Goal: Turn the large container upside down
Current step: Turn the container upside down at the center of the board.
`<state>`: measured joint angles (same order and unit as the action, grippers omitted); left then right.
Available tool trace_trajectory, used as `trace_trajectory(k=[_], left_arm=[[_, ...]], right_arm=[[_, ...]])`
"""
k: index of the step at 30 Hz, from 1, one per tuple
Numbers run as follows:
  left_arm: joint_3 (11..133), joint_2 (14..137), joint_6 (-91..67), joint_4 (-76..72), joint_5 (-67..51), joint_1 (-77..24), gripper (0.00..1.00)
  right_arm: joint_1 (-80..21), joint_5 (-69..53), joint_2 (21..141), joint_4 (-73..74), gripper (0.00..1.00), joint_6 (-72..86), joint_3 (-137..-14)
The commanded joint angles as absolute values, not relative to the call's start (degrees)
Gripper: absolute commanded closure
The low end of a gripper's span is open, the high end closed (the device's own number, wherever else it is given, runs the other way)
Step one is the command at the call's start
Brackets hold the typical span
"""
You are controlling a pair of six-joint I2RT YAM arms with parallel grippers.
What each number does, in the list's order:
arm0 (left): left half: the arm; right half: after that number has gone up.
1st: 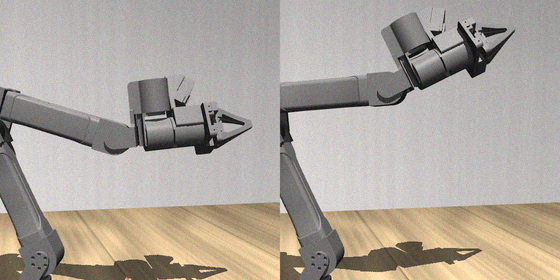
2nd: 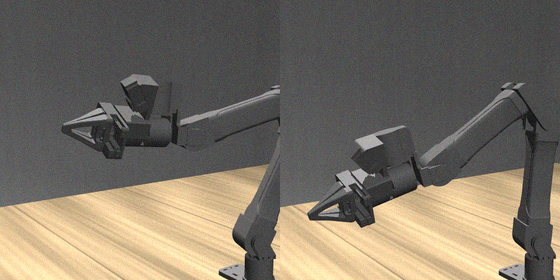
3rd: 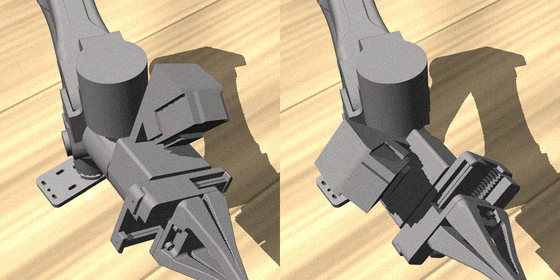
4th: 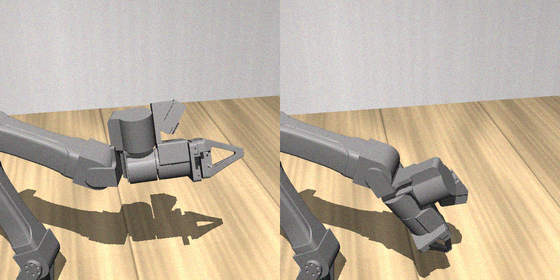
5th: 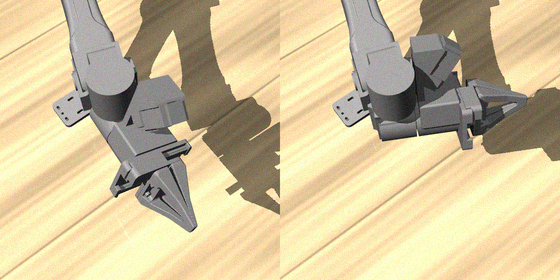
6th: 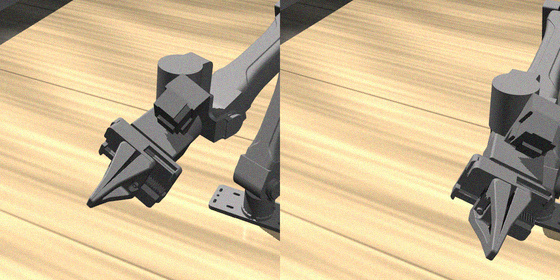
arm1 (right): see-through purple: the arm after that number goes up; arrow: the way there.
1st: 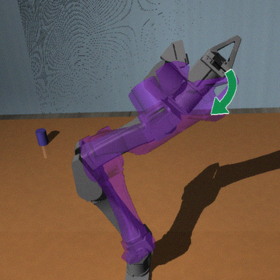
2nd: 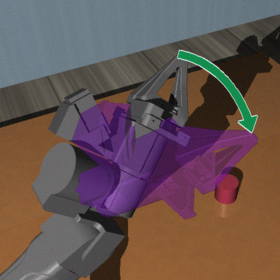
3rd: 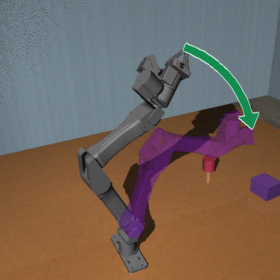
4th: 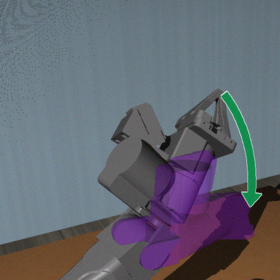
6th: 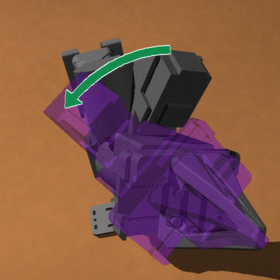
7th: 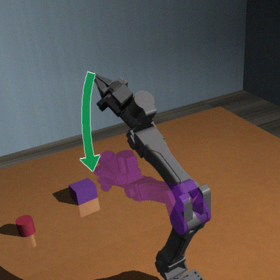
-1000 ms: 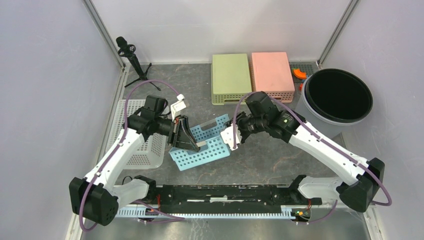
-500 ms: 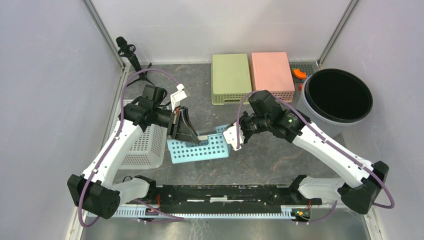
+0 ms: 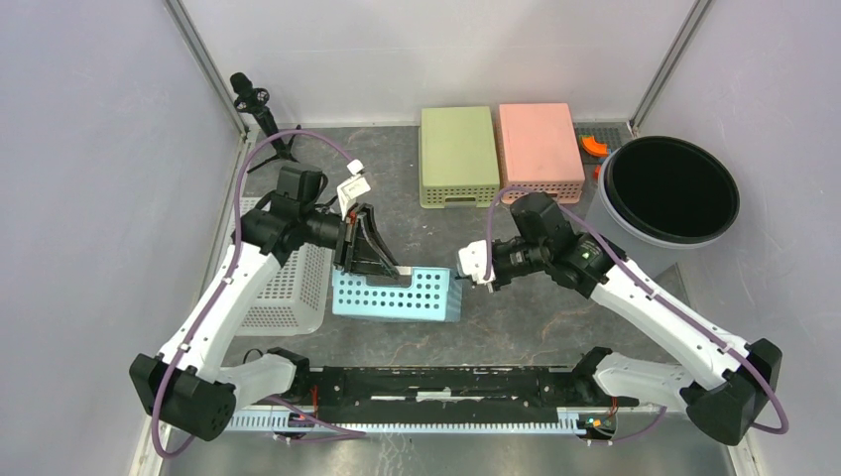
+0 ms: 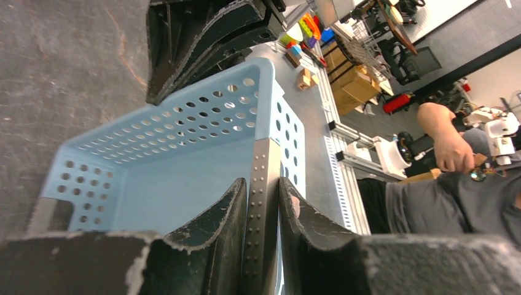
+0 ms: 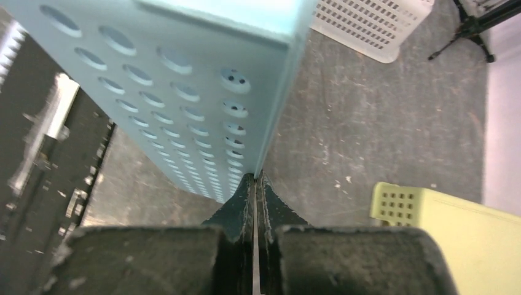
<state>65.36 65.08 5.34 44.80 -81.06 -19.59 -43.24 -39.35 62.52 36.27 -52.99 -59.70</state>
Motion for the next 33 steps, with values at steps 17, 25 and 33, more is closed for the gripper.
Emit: trace_trajectory(k=[17, 25, 33], left_arm=[[65.54, 66.13, -1.93, 32.27, -67.81, -19.13, 0.61], [66.83, 67.13, -1.06, 31.33, -64.5, -19.07, 0.54], [68.07, 67.9, -0.56, 29.49, -62.16, -18.72, 0.43]], right_arm=[[-32.07, -61.41, 64.16, -1.16, 1.0, -8.83, -45.84], [-29.06, -61.86, 66.81, -1.58, 1.0, -7.83, -45.46], [-27.47, -62.93, 68.14, -2.25, 1.0, -8.54, -44.23]])
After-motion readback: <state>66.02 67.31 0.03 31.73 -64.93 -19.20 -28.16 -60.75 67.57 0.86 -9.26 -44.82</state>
